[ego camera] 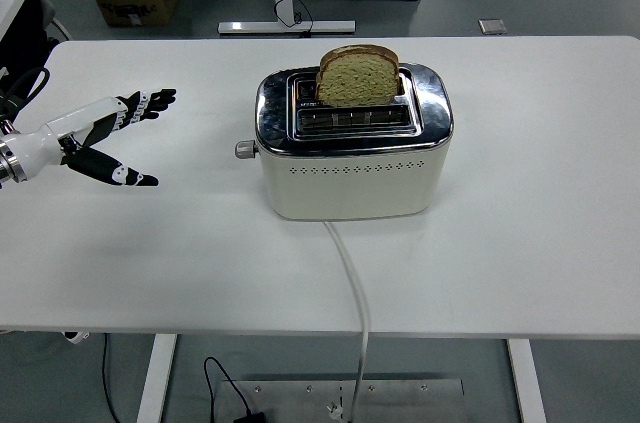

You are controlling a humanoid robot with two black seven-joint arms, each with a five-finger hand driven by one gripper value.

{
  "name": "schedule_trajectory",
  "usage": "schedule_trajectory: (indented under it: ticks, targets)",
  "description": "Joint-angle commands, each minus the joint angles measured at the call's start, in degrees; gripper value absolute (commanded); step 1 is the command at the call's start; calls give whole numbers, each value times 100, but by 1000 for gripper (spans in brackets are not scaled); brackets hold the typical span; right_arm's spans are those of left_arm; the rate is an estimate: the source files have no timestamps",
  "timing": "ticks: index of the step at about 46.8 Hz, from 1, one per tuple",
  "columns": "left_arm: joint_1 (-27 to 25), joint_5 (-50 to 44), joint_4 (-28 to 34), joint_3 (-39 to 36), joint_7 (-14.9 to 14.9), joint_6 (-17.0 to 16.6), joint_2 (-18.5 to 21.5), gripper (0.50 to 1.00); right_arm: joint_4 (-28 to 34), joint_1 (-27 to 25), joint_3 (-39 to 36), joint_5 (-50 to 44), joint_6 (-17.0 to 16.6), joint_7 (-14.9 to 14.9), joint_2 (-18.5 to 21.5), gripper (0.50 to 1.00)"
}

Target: Press down toaster

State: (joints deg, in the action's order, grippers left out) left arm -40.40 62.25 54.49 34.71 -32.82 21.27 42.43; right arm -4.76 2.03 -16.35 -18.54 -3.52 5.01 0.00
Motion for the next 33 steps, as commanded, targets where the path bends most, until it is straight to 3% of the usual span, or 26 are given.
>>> schedule_trajectory:
  ticks: [1, 6, 13, 33]
  targets:
    - [15, 120, 106, 1, -14, 0, 63, 1000, 2, -1, 0, 0, 0, 0, 0, 998]
    - [94, 489, 317, 1, -218, -87, 168, 1000, 2, -1, 0, 0, 0, 0, 0, 998]
    - [164, 867, 528, -8, -218, -456, 239, 1000, -7, -1, 0, 0, 0, 0, 0, 998]
    - [164, 1535, 800, -52, -218, -483, 186, 1000, 2, -1, 0, 0, 0, 0, 0, 998]
